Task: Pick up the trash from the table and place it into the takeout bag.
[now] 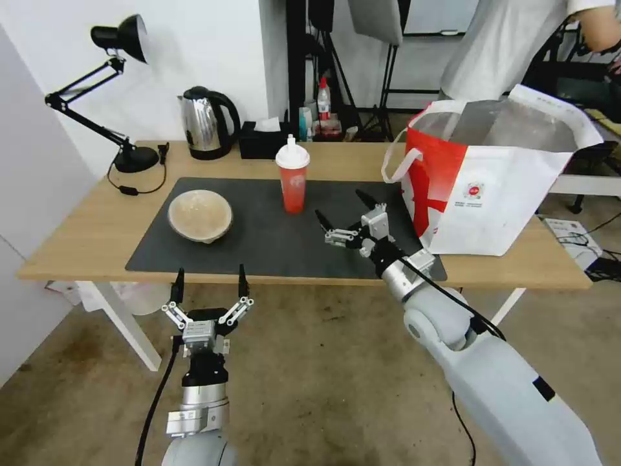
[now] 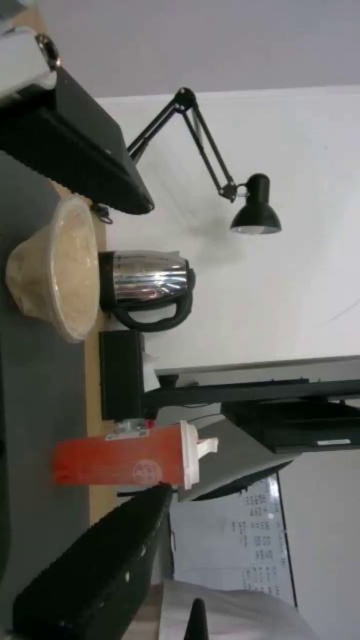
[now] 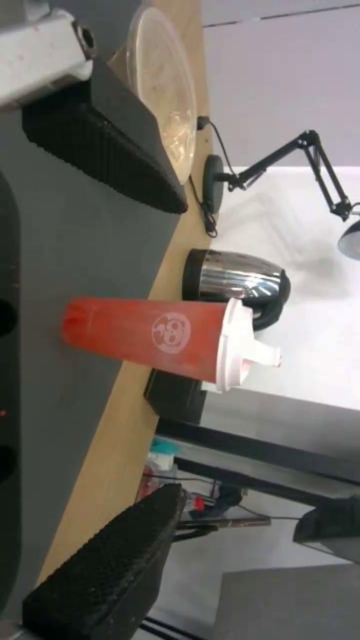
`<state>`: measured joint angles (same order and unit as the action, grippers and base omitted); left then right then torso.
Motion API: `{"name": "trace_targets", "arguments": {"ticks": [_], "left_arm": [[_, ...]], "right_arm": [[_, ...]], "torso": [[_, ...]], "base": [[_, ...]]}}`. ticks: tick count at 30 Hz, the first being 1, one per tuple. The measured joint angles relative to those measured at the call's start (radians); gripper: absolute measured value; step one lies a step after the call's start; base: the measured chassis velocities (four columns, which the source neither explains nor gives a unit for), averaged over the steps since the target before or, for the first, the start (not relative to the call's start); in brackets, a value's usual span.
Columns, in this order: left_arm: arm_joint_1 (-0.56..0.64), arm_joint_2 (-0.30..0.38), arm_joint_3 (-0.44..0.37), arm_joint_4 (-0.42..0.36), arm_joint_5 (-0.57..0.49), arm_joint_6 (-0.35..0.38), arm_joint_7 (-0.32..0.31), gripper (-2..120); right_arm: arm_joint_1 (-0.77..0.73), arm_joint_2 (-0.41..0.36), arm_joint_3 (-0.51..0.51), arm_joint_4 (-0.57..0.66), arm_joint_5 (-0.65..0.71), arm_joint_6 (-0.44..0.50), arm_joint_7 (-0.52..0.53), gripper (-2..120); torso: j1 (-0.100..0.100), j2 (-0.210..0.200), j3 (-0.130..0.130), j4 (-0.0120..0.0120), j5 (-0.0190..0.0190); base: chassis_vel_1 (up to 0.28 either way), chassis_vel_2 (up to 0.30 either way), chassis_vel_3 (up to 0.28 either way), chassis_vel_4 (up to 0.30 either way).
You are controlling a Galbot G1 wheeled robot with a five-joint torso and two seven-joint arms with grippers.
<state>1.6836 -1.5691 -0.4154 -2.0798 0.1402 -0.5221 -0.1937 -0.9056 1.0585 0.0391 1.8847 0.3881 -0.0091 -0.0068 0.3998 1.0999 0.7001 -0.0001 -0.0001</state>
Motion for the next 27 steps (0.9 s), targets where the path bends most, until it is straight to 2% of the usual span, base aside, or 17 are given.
{"name": "trace_targets", "arguments": {"ticks": [27], "left_arm": [[0.000,-0.012,0.008,0.023,0.014,-0.007,0.000,100]], "right_arm": [[0.147,0.042,-0.090,-0.109,0.028,-0.019,-0.004,100]], "torso": [[0.000,0.000,0.000,0.0001,0.0000]], "base": [[0.000,0.000,0.000,0.000]]}}
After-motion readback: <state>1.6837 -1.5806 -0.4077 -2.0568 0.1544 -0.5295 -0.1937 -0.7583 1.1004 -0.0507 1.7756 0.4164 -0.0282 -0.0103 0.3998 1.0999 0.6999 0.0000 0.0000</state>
